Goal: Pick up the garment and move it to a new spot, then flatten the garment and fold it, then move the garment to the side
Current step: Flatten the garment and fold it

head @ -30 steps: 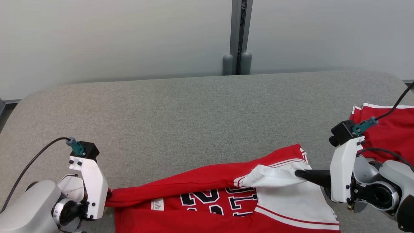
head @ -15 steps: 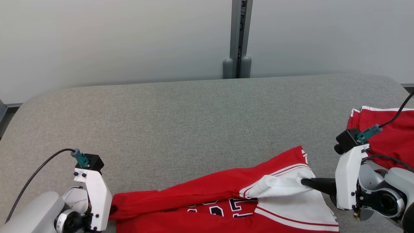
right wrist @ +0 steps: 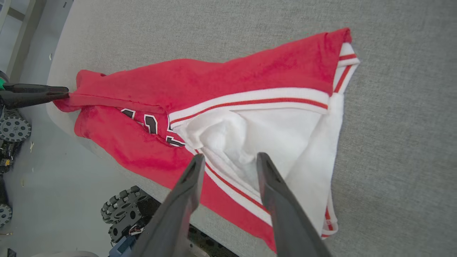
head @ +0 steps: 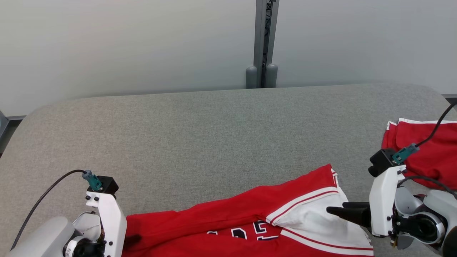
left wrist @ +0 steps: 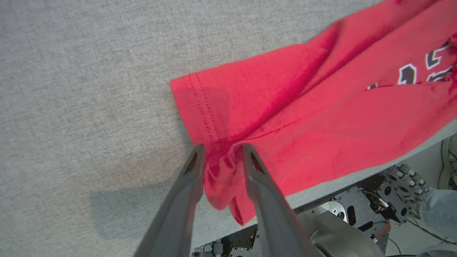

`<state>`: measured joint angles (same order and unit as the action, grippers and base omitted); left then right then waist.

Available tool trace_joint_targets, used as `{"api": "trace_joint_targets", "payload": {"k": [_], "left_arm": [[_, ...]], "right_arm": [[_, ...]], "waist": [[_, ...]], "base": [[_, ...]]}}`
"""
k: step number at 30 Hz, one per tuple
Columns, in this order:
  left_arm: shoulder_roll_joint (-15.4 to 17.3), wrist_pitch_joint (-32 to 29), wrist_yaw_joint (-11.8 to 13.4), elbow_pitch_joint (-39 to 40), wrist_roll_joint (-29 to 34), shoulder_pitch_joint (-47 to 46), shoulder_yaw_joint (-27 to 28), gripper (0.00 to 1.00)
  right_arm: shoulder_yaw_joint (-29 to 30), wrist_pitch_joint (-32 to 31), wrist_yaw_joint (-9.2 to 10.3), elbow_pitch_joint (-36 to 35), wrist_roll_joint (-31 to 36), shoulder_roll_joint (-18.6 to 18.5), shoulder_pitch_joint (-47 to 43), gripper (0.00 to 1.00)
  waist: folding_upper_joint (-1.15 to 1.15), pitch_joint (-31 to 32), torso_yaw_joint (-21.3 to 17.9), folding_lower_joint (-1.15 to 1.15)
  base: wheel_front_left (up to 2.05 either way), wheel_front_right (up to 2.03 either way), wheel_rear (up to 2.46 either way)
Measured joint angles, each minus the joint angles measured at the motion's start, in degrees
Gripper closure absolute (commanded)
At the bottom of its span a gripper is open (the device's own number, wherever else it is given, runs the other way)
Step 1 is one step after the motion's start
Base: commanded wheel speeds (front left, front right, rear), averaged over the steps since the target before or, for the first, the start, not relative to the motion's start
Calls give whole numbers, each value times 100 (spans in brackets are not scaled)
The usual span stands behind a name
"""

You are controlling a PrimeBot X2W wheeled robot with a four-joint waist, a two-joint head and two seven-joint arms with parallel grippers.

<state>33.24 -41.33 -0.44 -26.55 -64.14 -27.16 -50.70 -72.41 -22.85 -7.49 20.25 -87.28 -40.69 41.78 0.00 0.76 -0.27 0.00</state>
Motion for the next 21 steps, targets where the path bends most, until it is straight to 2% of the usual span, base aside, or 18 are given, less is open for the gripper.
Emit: {"api": "trace_joint_targets", "payload": {"k": [5,9,13,17,21], "left_arm": [[107,16,10,145,-5,24,37,0],[279,289,148,356,116,20,162,0],[439,766,309,722,313,15,325,0],[555,1602,528,1133,660,36,535,0],[538,2524,855,1462,1027,281,684,0]], "right_arm": [[88,53,0,-12,-103,-103,-98,0],[226,287,0,-143,-203,-269,-229,0],[649,1209,0,-366,-176,-456,-277,0],[1037,2264,0,-528,-90,-532,-525,0],[1337,3317,0,-497,119,-566,-806,0]], "waist": [[0,48,8,0],[0,75,33,0],[0,96,64,0],[0,118,88,0],[0,139,117,0]], "base": [[0,0,0],[0,0,0],[0,0,0],[0,0,0],[0,0,0]]}}
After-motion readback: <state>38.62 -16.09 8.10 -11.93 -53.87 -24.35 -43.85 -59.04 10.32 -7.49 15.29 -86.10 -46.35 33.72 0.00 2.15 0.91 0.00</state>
